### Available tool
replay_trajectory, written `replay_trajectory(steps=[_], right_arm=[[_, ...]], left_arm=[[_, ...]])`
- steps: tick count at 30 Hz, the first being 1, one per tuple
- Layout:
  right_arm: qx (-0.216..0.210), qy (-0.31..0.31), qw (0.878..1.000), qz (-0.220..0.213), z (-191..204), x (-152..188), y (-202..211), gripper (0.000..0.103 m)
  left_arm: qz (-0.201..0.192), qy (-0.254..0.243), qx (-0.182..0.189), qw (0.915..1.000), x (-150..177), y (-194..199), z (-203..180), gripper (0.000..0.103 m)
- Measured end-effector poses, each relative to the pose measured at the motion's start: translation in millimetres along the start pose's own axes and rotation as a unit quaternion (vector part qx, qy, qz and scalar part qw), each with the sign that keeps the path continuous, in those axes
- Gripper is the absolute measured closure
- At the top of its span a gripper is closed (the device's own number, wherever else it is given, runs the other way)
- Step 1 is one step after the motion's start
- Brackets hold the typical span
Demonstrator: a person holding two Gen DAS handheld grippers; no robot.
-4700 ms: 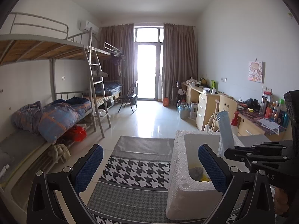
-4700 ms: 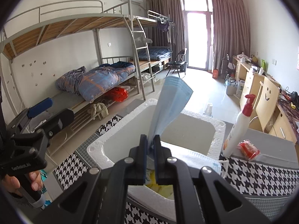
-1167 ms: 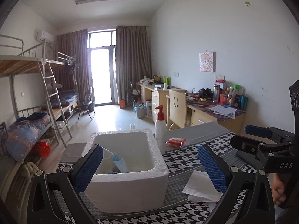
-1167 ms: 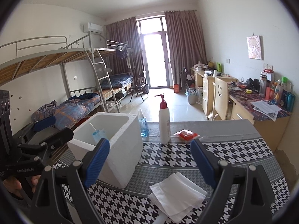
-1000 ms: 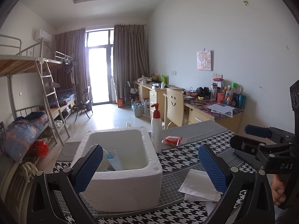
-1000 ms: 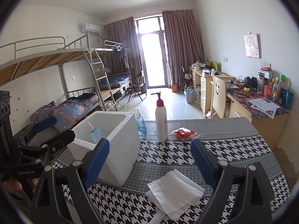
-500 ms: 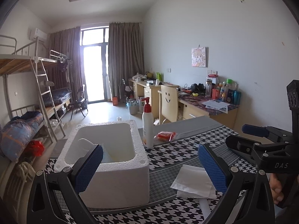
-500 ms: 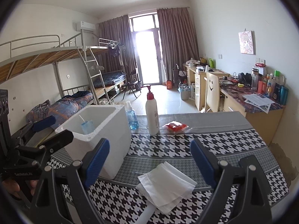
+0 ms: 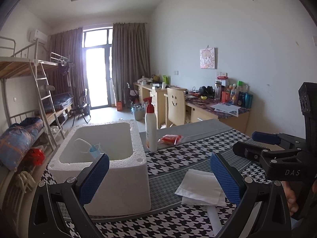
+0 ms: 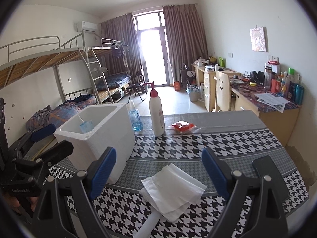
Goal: Organize soft objects
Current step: 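Move both tools down toward the white tissue and white foam stick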
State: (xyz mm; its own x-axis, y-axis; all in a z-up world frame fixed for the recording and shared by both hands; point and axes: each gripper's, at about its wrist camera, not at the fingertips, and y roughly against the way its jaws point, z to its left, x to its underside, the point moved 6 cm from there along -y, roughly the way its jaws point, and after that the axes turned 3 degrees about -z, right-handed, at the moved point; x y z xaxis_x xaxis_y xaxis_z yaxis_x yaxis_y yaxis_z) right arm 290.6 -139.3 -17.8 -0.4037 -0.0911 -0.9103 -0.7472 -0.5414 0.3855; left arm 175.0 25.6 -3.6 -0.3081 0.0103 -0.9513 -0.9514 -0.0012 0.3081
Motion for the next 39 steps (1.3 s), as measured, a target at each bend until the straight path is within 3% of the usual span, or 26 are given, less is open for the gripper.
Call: replay_trajectory(steps=[39], right_arm=[[0.017, -0.012, 0.997, 0.072, -27, 46, -26, 0.012]], left_arm=[[0.074, 0.0, 0.029, 0.9968, 58, -29, -26, 0.001]])
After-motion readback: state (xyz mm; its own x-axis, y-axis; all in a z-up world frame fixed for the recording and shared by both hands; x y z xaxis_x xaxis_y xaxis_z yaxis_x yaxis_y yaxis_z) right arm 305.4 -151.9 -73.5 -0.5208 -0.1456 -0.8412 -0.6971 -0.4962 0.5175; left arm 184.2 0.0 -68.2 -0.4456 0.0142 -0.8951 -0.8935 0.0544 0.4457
